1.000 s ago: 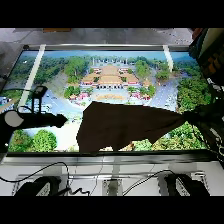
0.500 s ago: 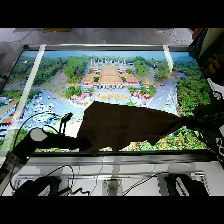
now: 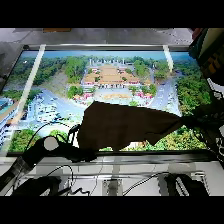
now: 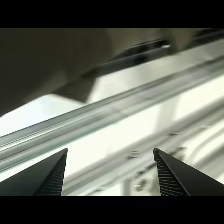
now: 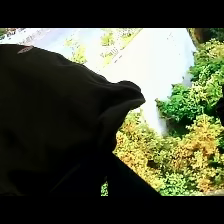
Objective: Fold the clothes and pants, and hang the long-sleeved shirts on hangers.
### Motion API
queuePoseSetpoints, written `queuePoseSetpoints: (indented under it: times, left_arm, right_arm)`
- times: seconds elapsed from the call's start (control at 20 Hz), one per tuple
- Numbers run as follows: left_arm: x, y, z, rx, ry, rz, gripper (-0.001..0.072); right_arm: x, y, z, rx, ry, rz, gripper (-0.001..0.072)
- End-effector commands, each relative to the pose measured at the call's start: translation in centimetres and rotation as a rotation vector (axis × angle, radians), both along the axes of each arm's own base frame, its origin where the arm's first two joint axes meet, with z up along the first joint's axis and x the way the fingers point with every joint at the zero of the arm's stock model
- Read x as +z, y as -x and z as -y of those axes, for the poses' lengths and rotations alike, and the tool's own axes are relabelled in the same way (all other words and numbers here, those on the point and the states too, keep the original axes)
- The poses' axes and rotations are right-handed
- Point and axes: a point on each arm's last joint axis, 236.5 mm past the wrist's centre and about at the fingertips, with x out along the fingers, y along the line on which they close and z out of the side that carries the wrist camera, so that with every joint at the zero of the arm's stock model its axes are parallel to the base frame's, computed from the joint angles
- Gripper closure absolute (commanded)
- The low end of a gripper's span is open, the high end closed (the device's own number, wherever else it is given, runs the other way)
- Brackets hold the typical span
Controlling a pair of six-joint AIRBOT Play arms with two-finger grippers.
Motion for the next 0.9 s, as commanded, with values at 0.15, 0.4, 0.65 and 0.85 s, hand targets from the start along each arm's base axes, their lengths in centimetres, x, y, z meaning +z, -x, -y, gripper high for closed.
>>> queuePoseSetpoints:
  times: [0.15,0.4,0.65,0.85]
  left_arm:
    - [-1.2,-4.0,-0.5,0.177,-0.041,0.106,0.0127]
    - [-3.2,-3.0,0.0,0.203,-0.049,-0.016,0.027]
    - [-4.1,-1.8,-0.2,0.158,-0.07,-0.064,0.0268]
    - [-4.2,-3.4,-0.2,0.196,-0.066,-0.008,0.0296]
  right_arm:
    - [0.0,0.0,0.1,-0.001,0.002,0.001,0.0697]
    - [0.0,0.0,0.1,-0.001,0.002,0.001,0.0697]
    - [0.0,0.0,0.1,-0.001,0.002,0.001,0.0697]
    - [0.0,0.0,0.1,-0.001,0.002,0.001,0.0697]
